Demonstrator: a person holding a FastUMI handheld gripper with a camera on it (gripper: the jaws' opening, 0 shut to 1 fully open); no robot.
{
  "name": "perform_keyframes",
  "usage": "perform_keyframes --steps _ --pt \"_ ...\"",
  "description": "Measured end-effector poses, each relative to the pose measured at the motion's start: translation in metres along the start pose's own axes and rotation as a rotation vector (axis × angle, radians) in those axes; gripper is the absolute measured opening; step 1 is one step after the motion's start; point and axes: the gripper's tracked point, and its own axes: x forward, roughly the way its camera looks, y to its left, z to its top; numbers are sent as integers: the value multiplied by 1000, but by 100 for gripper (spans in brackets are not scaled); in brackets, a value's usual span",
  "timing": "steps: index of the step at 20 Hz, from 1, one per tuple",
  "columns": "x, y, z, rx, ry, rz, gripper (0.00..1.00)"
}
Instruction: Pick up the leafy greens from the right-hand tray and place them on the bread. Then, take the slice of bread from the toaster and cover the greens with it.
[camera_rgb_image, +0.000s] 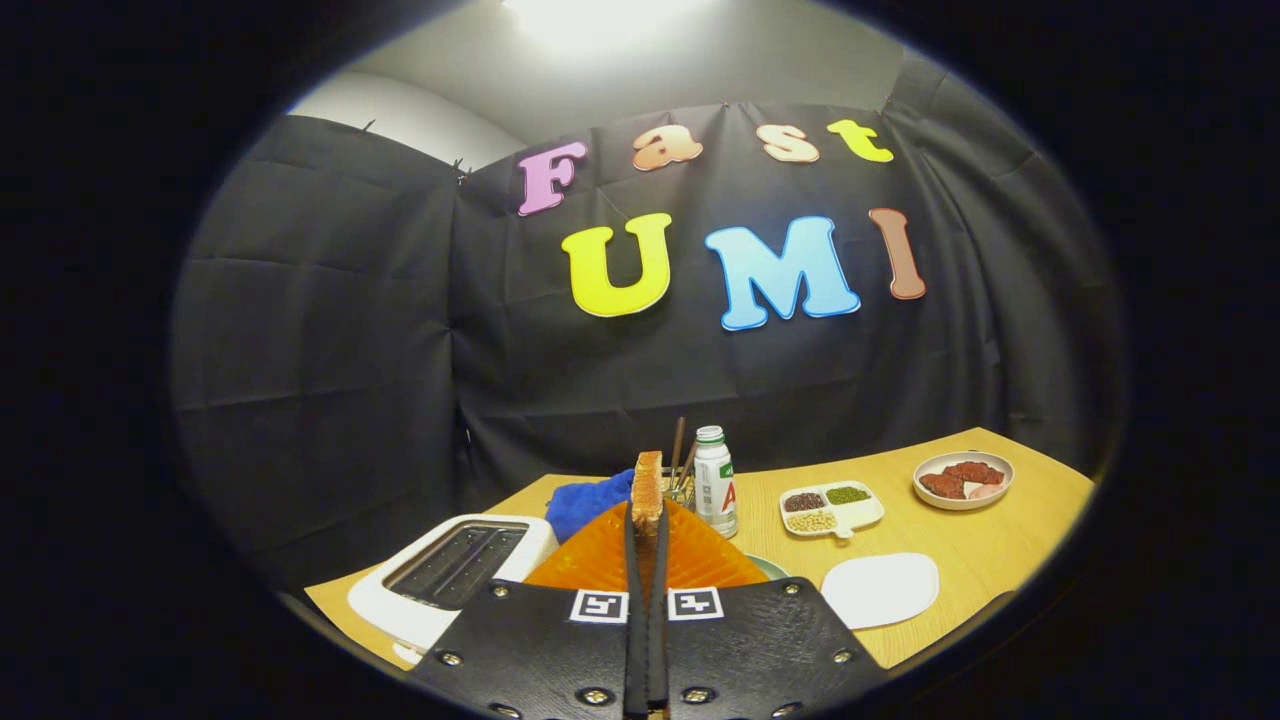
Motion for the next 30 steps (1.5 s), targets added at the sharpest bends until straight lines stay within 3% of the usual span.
perform_keyframes --steps 6,13,18,20,23,24,25,26,30 --pt "36 3 -51 27 72 11 0" --pt "58 12 -74 86 65 26 0" --pt "66 -9 -94 119 112 -16 0" --pt "66 -18 -99 99 130 -47 3" --pt "65 -35 -106 86 153 -103 17" --pt "65 -41 -109 87 161 -124 18" --pt "64 -48 -109 82 164 -148 28" --pt "64 -56 -110 78 168 -171 32" --pt "60 -76 -105 69 167 -216 32"
